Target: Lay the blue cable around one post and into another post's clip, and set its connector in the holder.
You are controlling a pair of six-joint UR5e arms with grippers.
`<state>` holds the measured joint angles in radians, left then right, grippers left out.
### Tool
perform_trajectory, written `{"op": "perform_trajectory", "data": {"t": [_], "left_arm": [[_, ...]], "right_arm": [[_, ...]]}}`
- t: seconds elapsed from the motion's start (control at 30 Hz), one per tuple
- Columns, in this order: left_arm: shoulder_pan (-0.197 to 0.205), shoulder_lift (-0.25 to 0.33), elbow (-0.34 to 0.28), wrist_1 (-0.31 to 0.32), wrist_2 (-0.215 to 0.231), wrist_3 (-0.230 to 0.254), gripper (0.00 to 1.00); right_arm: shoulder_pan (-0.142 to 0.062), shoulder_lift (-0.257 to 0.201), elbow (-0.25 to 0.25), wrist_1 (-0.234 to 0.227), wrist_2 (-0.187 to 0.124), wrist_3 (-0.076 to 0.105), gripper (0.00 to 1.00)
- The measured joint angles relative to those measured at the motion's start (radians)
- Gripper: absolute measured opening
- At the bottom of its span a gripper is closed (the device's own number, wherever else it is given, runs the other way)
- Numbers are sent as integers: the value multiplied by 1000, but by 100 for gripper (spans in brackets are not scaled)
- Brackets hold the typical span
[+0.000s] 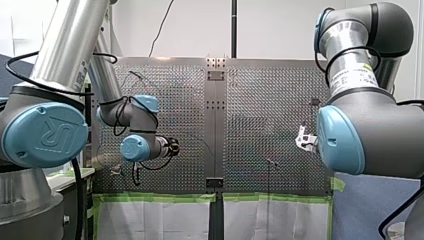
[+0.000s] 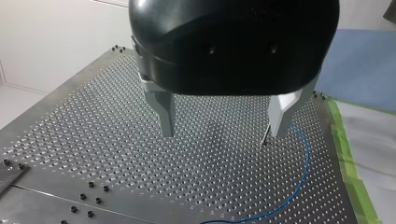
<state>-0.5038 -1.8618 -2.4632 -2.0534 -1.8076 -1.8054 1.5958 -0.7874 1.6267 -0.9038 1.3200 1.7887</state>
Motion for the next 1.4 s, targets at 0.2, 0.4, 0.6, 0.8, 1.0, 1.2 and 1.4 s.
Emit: {"op": "perform_trajectory", "data": {"t": [0.2,0.4,0.6,0.8,1.0,1.2,1.4], "left_arm": [[0,-1,0,-2,-1,0,100],[1,-1,0,-2,-3,0,100],[4,-1,0,-3,-2,3,100],[9,-1,0,-1,-2,3,100],[16,-1,0,-3,-2,3,100],[23,-1,0,-4,-1,3,100],[29,-1,0,-4,1,3,100]], "right_arm": [[28,-53,0,52,11,-30,0],[81,-88,0,68,33,-38,0],[107,-114,0,77,43,-50,0],[118,-163,0,114,65,-55,0],[123,-201,0,133,82,-54,0],[124,-212,0,142,100,-54,0],[124,-229,0,156,117,-53,0]]}}
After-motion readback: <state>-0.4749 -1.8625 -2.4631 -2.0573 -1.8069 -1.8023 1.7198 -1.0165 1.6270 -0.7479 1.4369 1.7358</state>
